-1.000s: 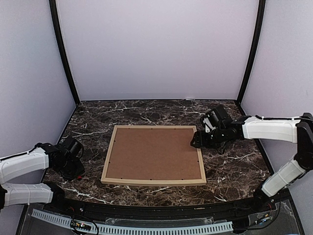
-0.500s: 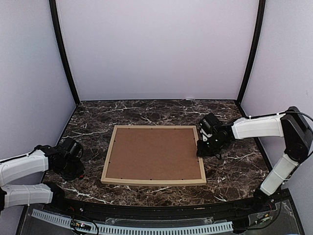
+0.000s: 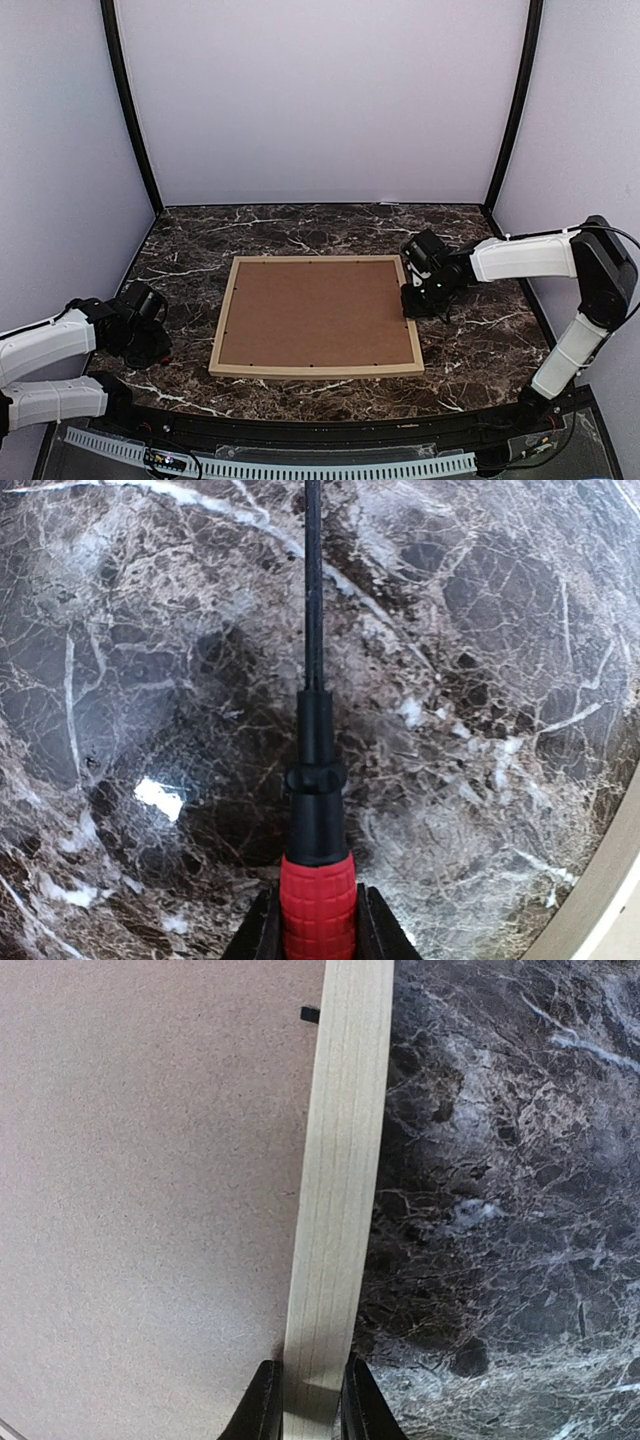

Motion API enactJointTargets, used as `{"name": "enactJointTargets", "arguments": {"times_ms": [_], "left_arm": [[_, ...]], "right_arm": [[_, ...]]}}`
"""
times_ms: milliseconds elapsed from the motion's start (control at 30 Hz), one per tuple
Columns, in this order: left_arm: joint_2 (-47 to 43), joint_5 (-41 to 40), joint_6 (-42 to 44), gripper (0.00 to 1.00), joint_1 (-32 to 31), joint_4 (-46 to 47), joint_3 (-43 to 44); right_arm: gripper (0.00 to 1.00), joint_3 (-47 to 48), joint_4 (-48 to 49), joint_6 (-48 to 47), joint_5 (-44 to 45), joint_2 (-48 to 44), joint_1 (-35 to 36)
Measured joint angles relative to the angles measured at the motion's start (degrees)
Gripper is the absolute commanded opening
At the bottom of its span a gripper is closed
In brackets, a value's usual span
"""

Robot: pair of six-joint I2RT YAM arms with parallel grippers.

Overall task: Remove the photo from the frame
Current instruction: Pick up the screwdriver at the corner of the board.

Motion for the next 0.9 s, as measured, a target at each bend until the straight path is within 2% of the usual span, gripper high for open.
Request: {"name": "enactJointTargets", "arguments": {"times_ms": [467, 600, 767, 900], "left_arm": [[-6.6, 5.0, 0.8, 0.0, 0.0, 1.5, -0.1], [-9.2, 7.2, 2.5, 0.0, 0.0, 3.8, -1.1], [-14.5, 11.6, 5.9, 0.0, 0.0, 8.4, -3.0], [-18.0, 15.8, 9.1, 0.0, 0.0, 12.3, -3.4]], "right_arm": [[0.19, 0.9, 0.0, -8.3, 0.5, 0.7, -6.3], [0.35, 1.0, -0.2, -9.8, 1.0, 0.7, -7.2], [0.65, 2.4, -2.8, -10.9, 3.1, 0.3, -7.9], [0.73, 4.3, -5.6, -11.0, 5.5, -2.5, -8.2]]}}
